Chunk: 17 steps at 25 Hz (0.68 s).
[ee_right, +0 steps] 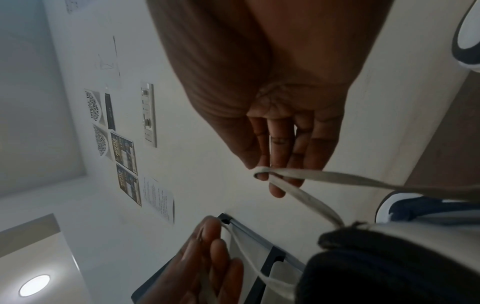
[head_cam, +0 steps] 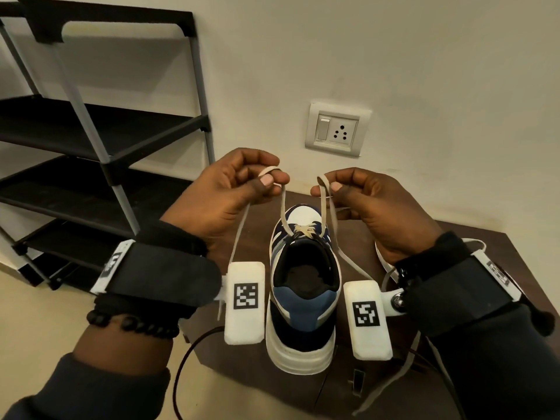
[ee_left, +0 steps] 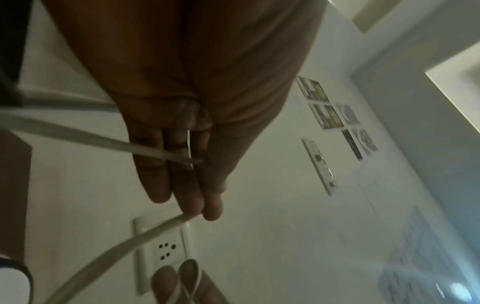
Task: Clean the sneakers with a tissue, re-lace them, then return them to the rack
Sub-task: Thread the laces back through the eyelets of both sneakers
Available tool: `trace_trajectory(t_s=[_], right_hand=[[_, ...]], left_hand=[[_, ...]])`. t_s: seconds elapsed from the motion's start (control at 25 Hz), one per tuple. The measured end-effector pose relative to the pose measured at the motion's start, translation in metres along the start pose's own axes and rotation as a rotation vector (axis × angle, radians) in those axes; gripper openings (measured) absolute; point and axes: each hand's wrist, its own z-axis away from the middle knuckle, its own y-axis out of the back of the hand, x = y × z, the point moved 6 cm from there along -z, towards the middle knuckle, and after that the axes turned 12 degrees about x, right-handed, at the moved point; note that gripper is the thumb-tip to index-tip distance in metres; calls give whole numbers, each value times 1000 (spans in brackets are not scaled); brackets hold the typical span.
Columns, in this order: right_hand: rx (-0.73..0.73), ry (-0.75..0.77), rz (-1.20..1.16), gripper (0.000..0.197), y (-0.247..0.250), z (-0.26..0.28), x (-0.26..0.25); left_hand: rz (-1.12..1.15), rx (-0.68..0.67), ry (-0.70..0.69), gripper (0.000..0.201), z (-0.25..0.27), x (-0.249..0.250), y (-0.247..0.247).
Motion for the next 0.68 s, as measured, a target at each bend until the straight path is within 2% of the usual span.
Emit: trace_trajectory(t_s=[0.08,0.16,0.36,0.44,0.52,0.6,0.68], right_hand=[[4,26,52,18,-2,0,2],[12,48,92,16,-6,0,3],[36,143,206,13,-6,-1,3],[6,194,301,13,-7,-1,3],[-89,245,422,12,-13,3,2],[-188,302,545,12,-19,8,1],[-224,350,606,11,-24,12,1]], left_hand=[[-177,-7,-90,22,3,2,-9],[-255,49,-111,17,1,-4,-12],[-131,187,55,10,-3,-24,-11],[-190,129,82,14,2,-27,-12],[-394,-15,63,19,7,-32,-16],[-626,-110,-10,21,10,-37,-18],[-813,-120,-126,18,10,-38,-20]])
